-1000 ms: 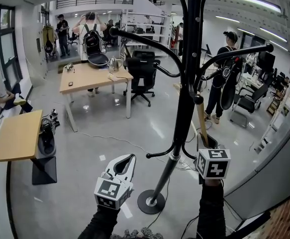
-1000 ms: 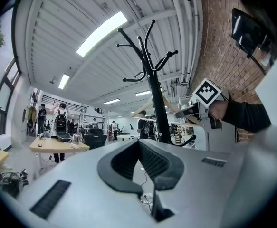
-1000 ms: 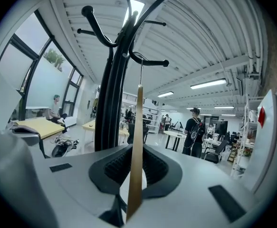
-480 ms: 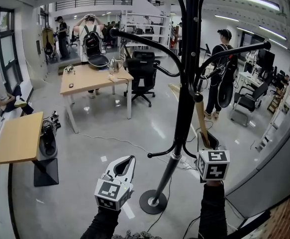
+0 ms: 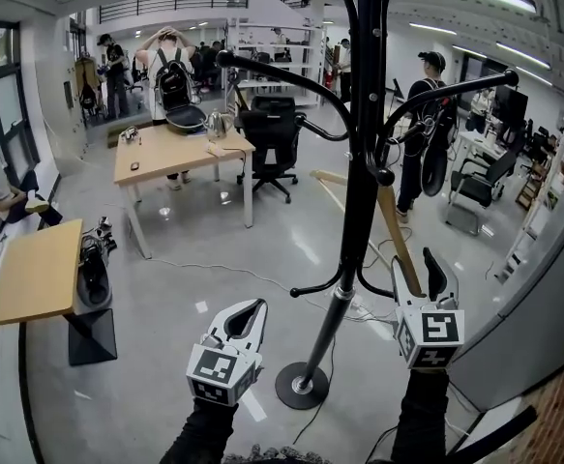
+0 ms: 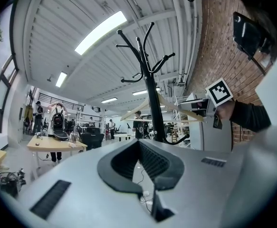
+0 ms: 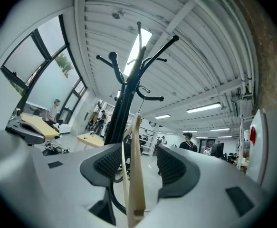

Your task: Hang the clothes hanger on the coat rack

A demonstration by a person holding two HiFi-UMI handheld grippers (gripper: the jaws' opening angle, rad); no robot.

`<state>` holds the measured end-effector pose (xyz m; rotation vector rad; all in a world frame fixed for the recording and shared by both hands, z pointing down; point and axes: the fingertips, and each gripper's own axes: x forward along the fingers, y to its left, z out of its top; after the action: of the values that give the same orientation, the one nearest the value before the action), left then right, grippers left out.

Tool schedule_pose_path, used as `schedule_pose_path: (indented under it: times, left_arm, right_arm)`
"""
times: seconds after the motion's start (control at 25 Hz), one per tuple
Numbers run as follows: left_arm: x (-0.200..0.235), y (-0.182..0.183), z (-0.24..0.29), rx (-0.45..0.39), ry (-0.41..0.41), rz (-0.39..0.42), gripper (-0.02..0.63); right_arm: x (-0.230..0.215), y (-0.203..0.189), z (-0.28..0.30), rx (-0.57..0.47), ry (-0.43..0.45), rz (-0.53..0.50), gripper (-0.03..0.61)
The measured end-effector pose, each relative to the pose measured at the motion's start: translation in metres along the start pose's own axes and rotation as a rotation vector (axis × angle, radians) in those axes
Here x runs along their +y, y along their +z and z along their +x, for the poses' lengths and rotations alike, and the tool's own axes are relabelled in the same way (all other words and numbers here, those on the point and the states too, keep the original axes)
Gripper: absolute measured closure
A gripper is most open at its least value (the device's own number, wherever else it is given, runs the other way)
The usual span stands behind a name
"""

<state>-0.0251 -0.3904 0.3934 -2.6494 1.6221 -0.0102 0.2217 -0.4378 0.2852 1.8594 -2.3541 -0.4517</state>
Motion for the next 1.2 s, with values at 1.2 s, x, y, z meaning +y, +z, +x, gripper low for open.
schedule_pose_path:
  times: [1.2]
  left_arm:
    - [-0.039,0.008,-0.137,-0.056,-0.245,-0.005,0.606]
  right_arm:
    - [0.09,0.007,-0.203,0.049,-0.182,0.133,0.463]
